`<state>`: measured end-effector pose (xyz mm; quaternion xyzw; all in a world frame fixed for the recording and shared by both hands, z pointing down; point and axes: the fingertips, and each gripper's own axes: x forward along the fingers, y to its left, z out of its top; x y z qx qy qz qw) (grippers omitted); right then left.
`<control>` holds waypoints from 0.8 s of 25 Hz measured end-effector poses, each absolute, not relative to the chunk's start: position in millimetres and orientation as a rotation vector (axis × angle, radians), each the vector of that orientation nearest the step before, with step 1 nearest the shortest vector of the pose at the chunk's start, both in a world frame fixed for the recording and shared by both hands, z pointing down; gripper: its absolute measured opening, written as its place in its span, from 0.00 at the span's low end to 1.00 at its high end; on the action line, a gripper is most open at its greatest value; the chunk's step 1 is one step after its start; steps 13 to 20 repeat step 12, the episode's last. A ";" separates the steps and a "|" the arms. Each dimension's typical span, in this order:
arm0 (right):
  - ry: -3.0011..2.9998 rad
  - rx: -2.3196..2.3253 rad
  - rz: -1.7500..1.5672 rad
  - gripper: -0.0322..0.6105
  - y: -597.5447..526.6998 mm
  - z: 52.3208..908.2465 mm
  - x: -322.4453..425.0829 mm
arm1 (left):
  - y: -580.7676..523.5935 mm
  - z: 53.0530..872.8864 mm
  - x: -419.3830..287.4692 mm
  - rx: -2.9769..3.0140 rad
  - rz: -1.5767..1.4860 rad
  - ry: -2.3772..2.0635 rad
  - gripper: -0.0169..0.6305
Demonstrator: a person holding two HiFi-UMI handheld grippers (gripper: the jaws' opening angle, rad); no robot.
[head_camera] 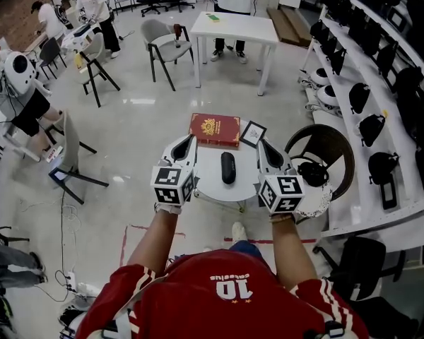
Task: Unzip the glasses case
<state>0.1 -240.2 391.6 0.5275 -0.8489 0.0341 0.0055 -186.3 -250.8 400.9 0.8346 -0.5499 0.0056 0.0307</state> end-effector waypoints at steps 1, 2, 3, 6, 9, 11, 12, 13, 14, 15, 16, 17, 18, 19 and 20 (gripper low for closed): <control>-2.656 1.654 0.105 0.07 -239.4 391.4 0.9 | -250.0 401.3 -185.3 2.573 0.020 -1.693 0.04; -2.654 1.656 0.104 0.07 -238.8 391.4 1.9 | -249.5 401.9 -184.4 2.574 0.021 -1.693 0.04; -2.652 1.659 0.104 0.07 -238.3 391.6 3.1 | -249.2 402.5 -183.7 2.575 0.023 -1.692 0.04; -2.645 1.666 0.105 0.07 -236.4 392.8 5.8 | -248.2 405.0 -182.4 2.573 0.026 -1.690 0.04; -2.642 1.664 0.108 0.07 -235.6 394.5 7.1 | -247.7 406.7 -181.6 2.568 0.026 -1.691 0.04; -2.639 1.664 0.111 0.07 -235.4 395.5 8.0 | -247.7 407.3 -181.3 2.564 0.023 -1.692 0.04; -2.637 1.665 0.112 0.07 -235.3 396.0 8.4 | -247.7 407.5 -181.1 2.561 0.022 -1.693 0.04; -2.637 1.665 0.112 0.07 -235.3 396.0 8.4 | -247.7 407.5 -181.1 2.561 0.022 -1.693 0.04; -2.637 1.665 0.112 0.07 -235.3 396.0 8.4 | -247.7 407.5 -181.1 2.561 0.022 -1.693 0.04; -2.637 1.665 0.112 0.07 -235.3 396.0 8.4 | -247.7 407.5 -181.1 2.561 0.022 -1.693 0.04; -2.637 1.665 0.112 0.07 -235.3 396.0 8.4 | -247.7 407.5 -181.1 2.561 0.022 -1.693 0.04; -2.637 1.665 0.112 0.07 -235.3 396.0 8.4 | -247.7 407.5 -181.1 2.561 0.022 -1.693 0.04; -2.637 1.665 0.112 0.07 -235.3 396.0 8.4 | -247.7 407.5 -181.1 2.561 0.022 -1.693 0.04; -2.637 1.665 0.112 0.07 -235.3 396.0 8.4 | -247.7 407.5 -181.1 2.561 0.022 -1.693 0.04; -2.637 1.665 0.112 0.07 -235.3 396.0 8.4 | -247.7 407.5 -181.1 2.561 0.022 -1.693 0.04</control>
